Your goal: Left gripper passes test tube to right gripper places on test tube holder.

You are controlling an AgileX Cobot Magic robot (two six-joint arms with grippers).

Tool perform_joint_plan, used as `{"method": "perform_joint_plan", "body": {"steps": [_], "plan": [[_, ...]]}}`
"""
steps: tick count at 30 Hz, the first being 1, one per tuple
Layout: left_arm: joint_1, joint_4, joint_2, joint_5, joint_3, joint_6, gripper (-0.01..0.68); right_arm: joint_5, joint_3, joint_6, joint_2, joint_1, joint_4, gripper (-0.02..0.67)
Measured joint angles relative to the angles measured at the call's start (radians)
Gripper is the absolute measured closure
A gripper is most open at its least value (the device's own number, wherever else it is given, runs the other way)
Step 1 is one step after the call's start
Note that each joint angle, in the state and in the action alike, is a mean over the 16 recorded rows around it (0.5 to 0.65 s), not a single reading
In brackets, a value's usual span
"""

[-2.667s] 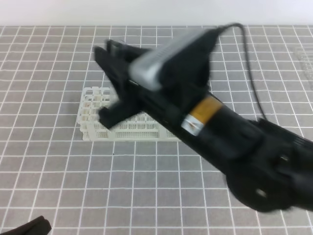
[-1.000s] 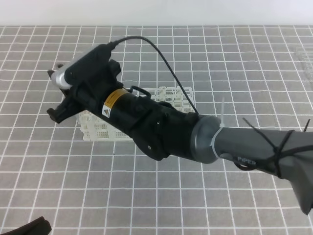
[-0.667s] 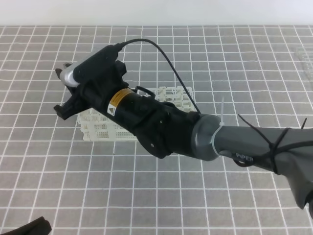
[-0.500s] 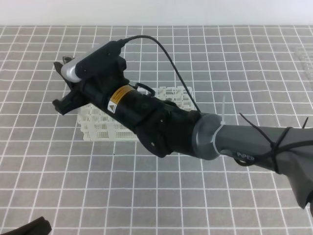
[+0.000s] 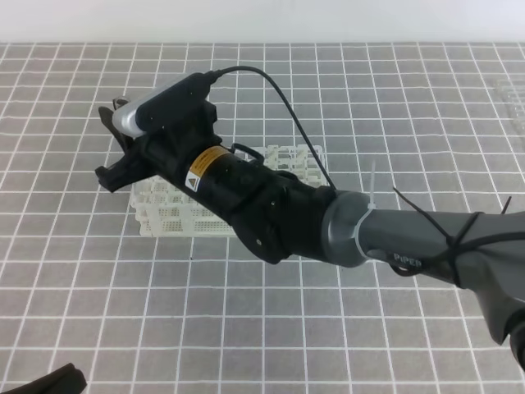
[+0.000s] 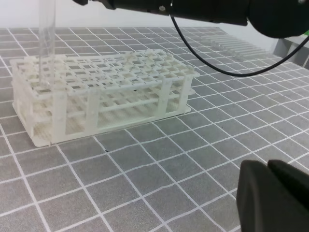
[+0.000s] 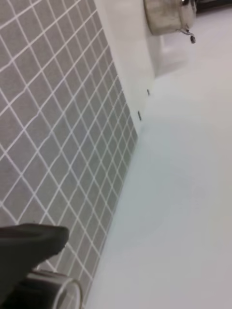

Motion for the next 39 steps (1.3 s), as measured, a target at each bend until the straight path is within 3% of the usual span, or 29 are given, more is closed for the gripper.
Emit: {"method": "perform_joint_plan", "body": {"steps": [39], "plan": [[0.0, 0.0, 0.001, -0.001, 0.002, 0.0, 0.673, 0.041, -0.052, 0.05, 0.02, -0.01, -0.084, 0.56]]}}
